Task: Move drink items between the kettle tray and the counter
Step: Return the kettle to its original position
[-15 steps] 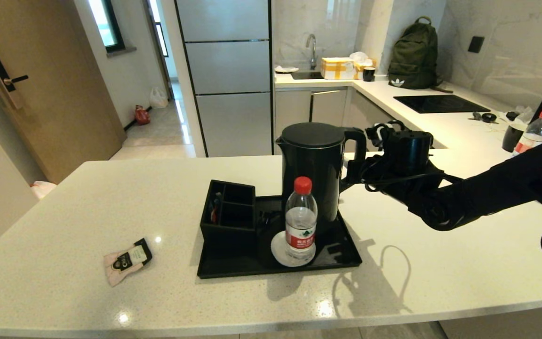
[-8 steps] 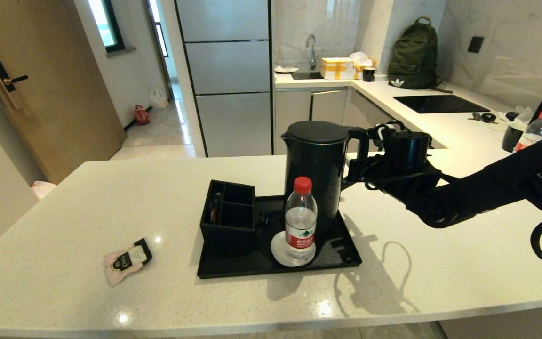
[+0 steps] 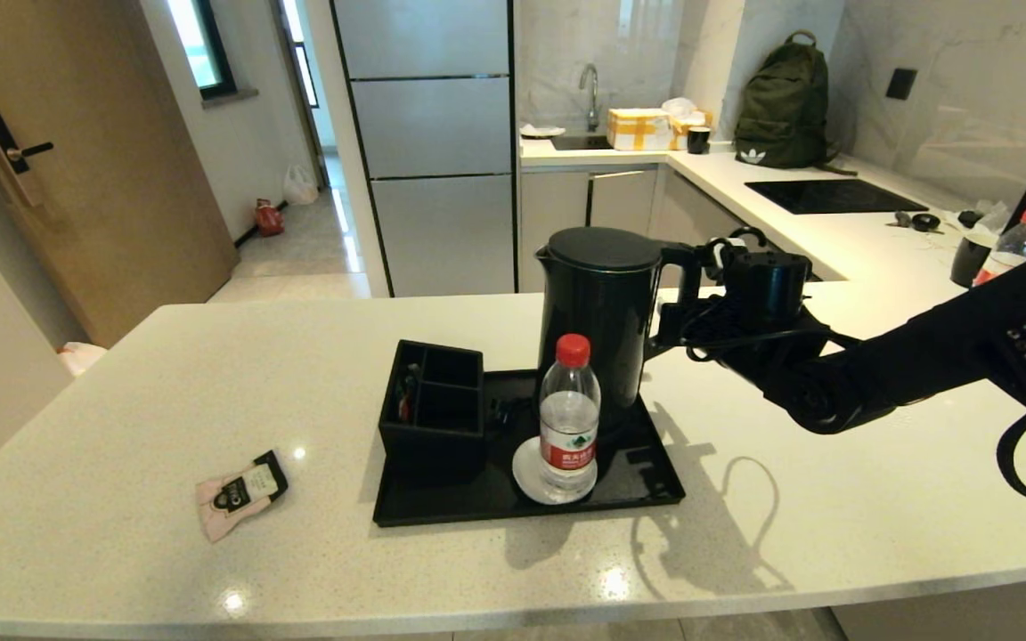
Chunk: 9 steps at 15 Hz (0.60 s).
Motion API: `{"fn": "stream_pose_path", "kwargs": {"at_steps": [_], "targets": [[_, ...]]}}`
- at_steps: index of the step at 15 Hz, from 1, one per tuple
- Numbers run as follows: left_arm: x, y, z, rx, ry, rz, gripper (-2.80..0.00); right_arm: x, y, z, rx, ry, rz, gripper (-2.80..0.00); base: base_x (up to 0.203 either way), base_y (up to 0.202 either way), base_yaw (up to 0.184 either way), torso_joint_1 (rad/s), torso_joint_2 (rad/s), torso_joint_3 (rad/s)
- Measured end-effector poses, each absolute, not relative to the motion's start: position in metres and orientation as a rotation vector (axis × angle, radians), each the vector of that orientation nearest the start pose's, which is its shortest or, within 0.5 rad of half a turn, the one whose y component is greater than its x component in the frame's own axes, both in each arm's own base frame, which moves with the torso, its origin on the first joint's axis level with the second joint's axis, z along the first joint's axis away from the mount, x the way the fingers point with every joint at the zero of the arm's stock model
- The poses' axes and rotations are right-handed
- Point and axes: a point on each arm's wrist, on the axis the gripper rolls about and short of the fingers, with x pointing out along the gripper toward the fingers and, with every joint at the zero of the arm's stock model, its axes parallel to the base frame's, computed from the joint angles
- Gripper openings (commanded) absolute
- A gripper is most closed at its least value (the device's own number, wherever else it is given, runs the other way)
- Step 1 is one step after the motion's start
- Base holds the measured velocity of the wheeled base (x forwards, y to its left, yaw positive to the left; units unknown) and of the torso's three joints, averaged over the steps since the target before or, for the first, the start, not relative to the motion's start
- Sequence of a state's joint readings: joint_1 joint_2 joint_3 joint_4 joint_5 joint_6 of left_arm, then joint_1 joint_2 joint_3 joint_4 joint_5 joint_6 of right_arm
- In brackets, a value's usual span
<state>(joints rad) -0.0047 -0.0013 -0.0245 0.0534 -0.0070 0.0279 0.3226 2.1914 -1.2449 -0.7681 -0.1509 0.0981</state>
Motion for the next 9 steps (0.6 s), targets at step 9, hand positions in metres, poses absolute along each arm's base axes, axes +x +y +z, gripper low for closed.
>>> {"fn": "stream_pose_path", "kwargs": {"at_steps": [9], "targets": [[-0.025,0.0,0.077,0.027,0.027,-0.013,-2.8,0.404,0.135,0.146,0.017,0.173,0.16,-2.8,0.0,0.0,0.0,0.0,0.0,0.0]]}}
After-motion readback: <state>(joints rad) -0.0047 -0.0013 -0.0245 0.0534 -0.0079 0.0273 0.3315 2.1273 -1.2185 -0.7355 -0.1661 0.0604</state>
